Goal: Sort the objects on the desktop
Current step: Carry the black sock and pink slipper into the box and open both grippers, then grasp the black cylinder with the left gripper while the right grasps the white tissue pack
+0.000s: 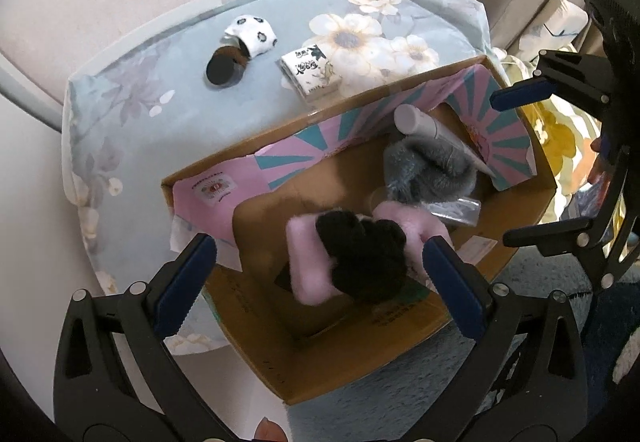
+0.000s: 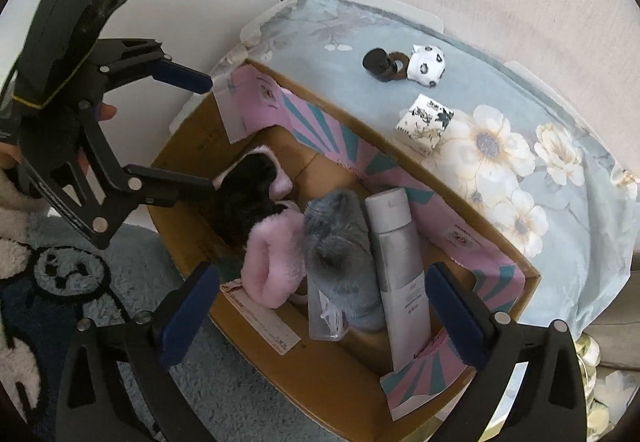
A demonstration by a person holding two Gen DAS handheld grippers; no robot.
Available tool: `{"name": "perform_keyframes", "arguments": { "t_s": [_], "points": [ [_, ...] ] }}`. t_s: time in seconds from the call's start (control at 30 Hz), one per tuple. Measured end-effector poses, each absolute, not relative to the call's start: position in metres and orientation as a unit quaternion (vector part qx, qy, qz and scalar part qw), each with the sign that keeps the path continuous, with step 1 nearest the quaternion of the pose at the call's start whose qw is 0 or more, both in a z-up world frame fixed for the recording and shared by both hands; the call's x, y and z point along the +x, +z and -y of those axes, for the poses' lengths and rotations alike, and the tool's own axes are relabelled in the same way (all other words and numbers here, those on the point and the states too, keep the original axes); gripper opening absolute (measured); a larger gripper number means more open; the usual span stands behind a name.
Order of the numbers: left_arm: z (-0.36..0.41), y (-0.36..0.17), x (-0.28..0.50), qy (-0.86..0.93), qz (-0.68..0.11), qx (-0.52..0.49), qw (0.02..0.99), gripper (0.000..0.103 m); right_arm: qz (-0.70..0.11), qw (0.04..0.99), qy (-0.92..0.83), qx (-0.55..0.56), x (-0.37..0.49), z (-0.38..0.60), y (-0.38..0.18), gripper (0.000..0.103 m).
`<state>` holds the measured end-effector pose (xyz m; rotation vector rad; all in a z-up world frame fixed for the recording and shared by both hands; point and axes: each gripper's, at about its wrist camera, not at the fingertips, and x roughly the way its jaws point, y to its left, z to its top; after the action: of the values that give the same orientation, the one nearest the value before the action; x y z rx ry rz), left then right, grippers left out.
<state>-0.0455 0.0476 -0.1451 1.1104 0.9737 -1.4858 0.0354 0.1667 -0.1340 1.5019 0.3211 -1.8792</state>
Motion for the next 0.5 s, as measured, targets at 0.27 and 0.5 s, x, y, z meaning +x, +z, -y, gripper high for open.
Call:
{"name": "perform_keyframes", "arguments": {
  "t_s": [0.27,0.5],
  "points": [
    [-0.044,-0.127,-0.036,-0.617,-0.405,0.439,0.513,0.103,-0.137,0.347,-0.713,0.593,0.03,-0.168,-0.12,0.102],
    [-0.04,-0.103,-0.021,-0.608,-0.392,0.422,0.547,0.103,-0.118,0.31,-0.744,0.58,0.017,-0.181,-0.099,0.102]
  ]
}}
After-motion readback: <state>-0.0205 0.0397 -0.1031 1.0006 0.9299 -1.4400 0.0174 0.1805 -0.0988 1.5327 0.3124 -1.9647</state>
